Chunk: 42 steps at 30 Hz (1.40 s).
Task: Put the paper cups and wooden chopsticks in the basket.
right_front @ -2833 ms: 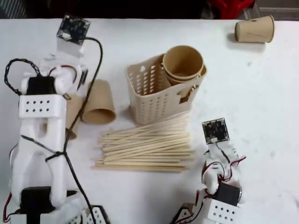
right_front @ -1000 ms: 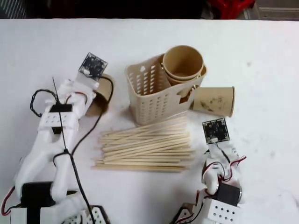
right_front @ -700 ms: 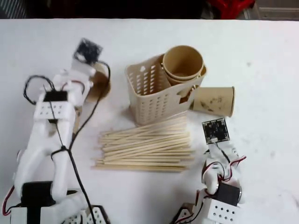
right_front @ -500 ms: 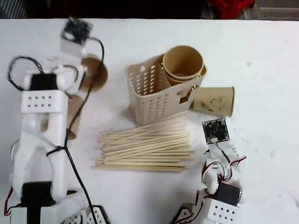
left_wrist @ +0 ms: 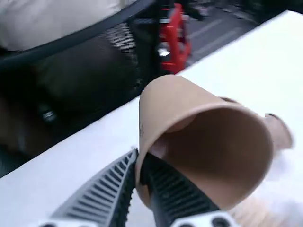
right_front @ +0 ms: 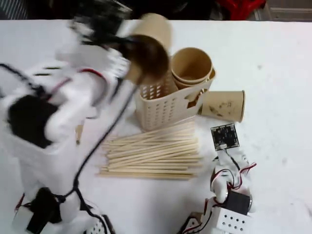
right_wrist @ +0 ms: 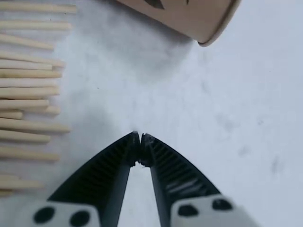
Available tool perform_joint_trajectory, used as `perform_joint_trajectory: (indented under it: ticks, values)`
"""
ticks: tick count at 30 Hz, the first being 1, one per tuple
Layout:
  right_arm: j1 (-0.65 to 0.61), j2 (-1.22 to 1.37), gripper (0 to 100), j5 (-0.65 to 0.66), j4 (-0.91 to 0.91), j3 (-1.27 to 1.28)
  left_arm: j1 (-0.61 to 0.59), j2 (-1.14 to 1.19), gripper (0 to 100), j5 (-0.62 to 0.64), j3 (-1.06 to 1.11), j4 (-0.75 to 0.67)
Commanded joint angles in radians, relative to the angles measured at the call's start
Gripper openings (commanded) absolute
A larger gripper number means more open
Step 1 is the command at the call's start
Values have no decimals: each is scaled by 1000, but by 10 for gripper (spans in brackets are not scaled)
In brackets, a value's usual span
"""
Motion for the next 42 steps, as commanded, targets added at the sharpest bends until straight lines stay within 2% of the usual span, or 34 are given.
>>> perform_joint_trajectory:
  ticks: [1,6,13,19,25,32,36,42]
  values:
    - [-7,-5,17,11,-19,-5,182,4,23,18,61,-97]
    - [-4,-5,17,11,-19,-5,251,5,24,29,238,-216]
    - [-8,-5,17,11,-19,-3,185,5,24,219,399,-333]
    - [-8,-5,17,11,-19,-3,171,5,29,227,405,-328]
    - [-10,-5,17,11,-19,-3,173,5,163,226,407,-328]
    - [-10,-5,17,11,-19,-3,143,19,154,222,405,-404]
    - [-10,-5,17,11,-19,-3,120,110,155,222,377,-466]
    - [-10,-5,17,11,-19,-3,113,265,157,222,207,-466]
